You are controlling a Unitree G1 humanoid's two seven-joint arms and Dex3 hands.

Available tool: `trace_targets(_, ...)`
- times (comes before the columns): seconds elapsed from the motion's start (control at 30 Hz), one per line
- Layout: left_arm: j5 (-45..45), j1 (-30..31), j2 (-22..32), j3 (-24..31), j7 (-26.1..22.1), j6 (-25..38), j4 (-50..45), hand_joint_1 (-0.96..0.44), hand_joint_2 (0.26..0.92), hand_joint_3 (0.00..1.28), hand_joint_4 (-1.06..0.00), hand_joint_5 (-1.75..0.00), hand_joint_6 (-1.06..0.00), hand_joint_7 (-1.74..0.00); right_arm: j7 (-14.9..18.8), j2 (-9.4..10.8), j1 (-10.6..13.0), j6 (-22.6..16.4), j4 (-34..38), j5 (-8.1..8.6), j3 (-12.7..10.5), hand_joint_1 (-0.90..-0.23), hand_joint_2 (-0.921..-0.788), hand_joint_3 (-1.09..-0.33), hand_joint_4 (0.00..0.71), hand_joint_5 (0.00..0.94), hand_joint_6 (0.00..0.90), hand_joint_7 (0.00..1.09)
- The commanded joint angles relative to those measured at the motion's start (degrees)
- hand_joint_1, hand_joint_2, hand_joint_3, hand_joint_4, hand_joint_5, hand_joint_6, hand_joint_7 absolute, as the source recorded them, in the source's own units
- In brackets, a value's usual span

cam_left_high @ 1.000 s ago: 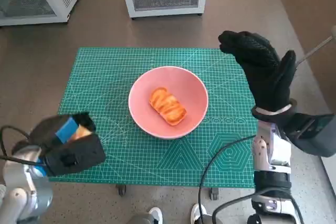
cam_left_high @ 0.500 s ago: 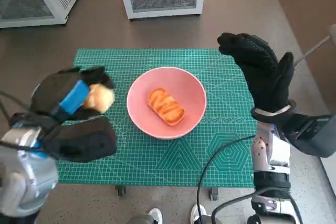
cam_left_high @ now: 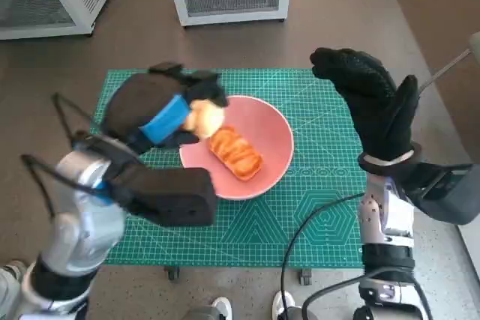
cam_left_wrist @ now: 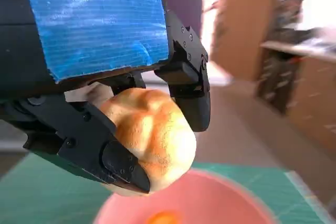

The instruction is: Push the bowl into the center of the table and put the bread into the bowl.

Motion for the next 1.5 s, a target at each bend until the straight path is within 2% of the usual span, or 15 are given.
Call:
trace_targets(0.03, -0.8, -2.2, -1.8, -1.6, 1.6, -3.3, 5.0, 0.00, 0.898, 0.00, -0.84, -1.03, -0.71, -1.04, 0.3, -0.3, 0.5, 0.2, 0.2, -0.21, -0.1, -0.637, -0.921, -0.661, 0.192, 0.000, 0.090, 0.34)
trace_targets(0.23, -0.8, -3.8, -4.3, -2.9, 0.7, -3.3, 8.2, 0.00, 0.907, 0.01, -0.82, -1.08, -0.70, -1.04, 0.2, -0.4, 0.7, 0.2, 0.0, -0.13, -0.2, -0.629, -0.921, -0.663, 0.192, 0.000, 0.088, 0.34)
trace_targets(0.33, -1.2, -3.4, -6.0, -3.0, -0.4, -1.0, 8.6, 0.00, 0.916, 0.05, -0.74, -1.17, -0.64, -1.09, 0.2, -0.6, 0.8, 0.2, -0.1, -0.10, -0.4, -0.627, -0.921, -0.663, 0.191, 0.000, 0.088, 0.35)
trace_targets(0.37, -1.3, -3.1, -6.5, -3.0, -0.8, -0.3, 8.6, 0.13, 0.918, 0.12, -0.65, -1.26, -0.51, -0.88, 0.2, -0.6, 0.8, 0.2, -0.1, -0.09, -0.5, -0.626, -0.921, -0.663, 0.191, 0.000, 0.087, 0.35)
trace_targets(0.4, -1.2, -2.8, -6.8, -3.2, -1.3, 0.6, 8.7, 0.17, 0.919, 0.14, -0.62, -1.29, -0.48, -0.77, 0.2, -0.7, 0.8, 0.2, -0.1, -0.07, -0.6, -0.626, -0.921, -0.663, 0.191, 0.000, 0.087, 0.35)
trace_targets(0.43, -1.0, -2.5, -7.0, -3.2, -1.7, 1.1, 8.8, 0.17, 0.898, 0.15, -0.50, -1.15, -0.43, -0.56, 0.2, -0.7, 0.8, 0.2, -0.1, -0.05, -0.6, -0.626, -0.921, -0.663, 0.191, 0.000, 0.087, 0.35)
trace_targets(0.47, -0.9, -2.4, -7.1, -3.3, -1.9, 1.5, 8.7, 0.10, 0.875, 0.13, -0.43, -0.80, -0.41, -0.39, 0.2, -0.7, 0.8, 0.2, 0.0, -0.05, -0.6, -0.626, -0.921, -0.663, 0.191, 0.000, 0.087, 0.35)
trace_targets(0.5, -0.5, -2.2, -7.2, -3.6, -2.2, 2.0, 8.9, 0.06, 0.868, 0.10, -0.41, -0.53, -0.40, -0.26, 0.3, -0.7, 0.9, 0.1, 0.0, -0.03, -0.7, -0.626, -0.921, -0.663, 0.191, 0.000, 0.087, 0.35)
trace_targets(0.6, 0.7, -1.9, -7.0, -4.4, -2.6, 3.1, 9.2, -0.05, 0.853, 0.05, -0.29, -0.17, -0.36, -0.09, 0.2, -0.6, 1.0, 0.1, 0.0, -0.07, -0.7, -0.627, -0.921, -0.662, 0.191, 0.000, 0.087, 0.35)
trace_targets(0.77, 1.5, -1.7, -6.3, -5.0, -2.6, 3.1, 9.4, -0.18, 0.843, 0.03, -0.19, -0.03, -0.31, -0.02, 0.0, -0.3, 1.0, -0.1, 0.0, -0.37, -0.6, -0.627, -0.921, -0.661, 0.191, 0.000, 0.087, 0.35)
trace_targets(1.03, -2.4, -0.2, -5.8, -2.4, -1.4, 0.5, 9.6, -0.27, 0.843, 0.01, -0.08, 0.00, -0.23, 0.00, -0.5, 0.1, 1.0, -0.5, -0.1, -1.14, -0.3, -0.626, -0.921, -0.663, 0.191, 0.000, 0.086, 0.35)
trace_targets(1.3, -12.5, 2.8, -6.8, 4.9, -1.0, -0.6, 6.7, -0.29, 0.852, 0.01, -0.04, 0.00, -0.21, 0.00, -0.8, 0.2, 0.7, -0.3, 0.1, -1.19, -0.1, -0.629, -0.921, -0.664, 0.190, 0.000, 0.085, 0.35)
trace_targets(1.5, -24.8, 5.1, -8.1, 13.0, 0.6, -5.5, 7.3, -0.31, 0.879, 0.02, -0.05, -0.01, -0.24, -0.01, -1.5, 0.2, 0.8, 0.0, -0.6, -1.58, 0.2, -0.629, -0.921, -0.664, 0.191, 0.000, 0.084, 0.35)
